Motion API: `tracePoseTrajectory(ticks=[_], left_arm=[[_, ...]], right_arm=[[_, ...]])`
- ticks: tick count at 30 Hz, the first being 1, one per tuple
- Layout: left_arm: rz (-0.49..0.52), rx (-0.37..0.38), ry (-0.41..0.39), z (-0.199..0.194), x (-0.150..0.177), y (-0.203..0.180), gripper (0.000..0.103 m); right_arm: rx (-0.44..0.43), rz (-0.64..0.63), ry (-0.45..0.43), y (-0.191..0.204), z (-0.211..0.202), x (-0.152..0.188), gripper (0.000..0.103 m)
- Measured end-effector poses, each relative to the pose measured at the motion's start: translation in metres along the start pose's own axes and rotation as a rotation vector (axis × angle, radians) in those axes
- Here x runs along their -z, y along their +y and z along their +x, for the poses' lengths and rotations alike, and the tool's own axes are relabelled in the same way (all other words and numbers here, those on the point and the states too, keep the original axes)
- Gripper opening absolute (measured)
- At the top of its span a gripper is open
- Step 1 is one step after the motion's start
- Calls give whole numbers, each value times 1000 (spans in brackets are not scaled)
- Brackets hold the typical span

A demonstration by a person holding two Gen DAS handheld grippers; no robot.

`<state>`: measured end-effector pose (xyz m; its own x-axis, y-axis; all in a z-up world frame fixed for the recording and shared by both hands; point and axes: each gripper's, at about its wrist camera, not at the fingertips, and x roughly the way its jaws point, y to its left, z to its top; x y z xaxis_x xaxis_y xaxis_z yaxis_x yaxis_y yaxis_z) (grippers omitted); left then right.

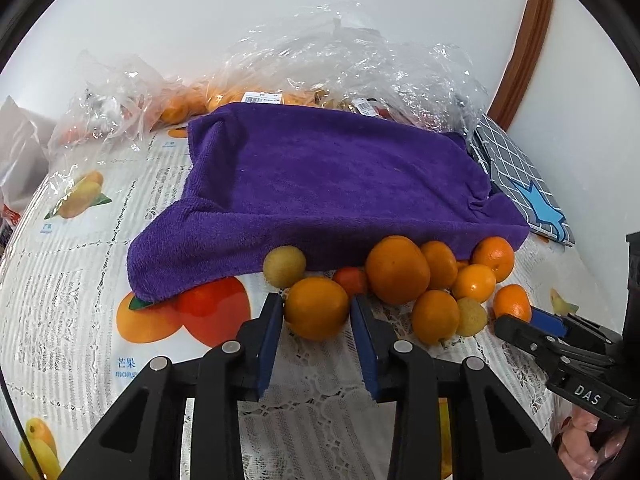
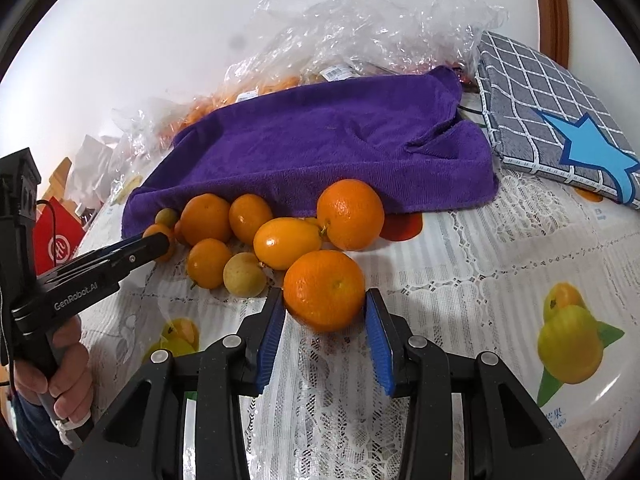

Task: Organize fruits
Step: 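Grasp a large orange with the right tool while the left tool grasps a small orange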

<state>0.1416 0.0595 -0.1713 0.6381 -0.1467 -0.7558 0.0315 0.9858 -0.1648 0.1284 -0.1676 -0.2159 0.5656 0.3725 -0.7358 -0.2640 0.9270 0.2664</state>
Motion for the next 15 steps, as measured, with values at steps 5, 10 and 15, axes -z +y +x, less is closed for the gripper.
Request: tracePoseTrajectory(ticks=[5,10,15], left_arm=[[-3,-6,-5,-2,1,-4,33],[-50,9,-14,-4,-2,4,33],[-81,18,-44,-9,-4,9,33]], right_arm=[[56,-39,0,9,5,-3,42],[59,-46,-6,9,4,-2,39],[38,-41,-22,8,0,-1,39]])
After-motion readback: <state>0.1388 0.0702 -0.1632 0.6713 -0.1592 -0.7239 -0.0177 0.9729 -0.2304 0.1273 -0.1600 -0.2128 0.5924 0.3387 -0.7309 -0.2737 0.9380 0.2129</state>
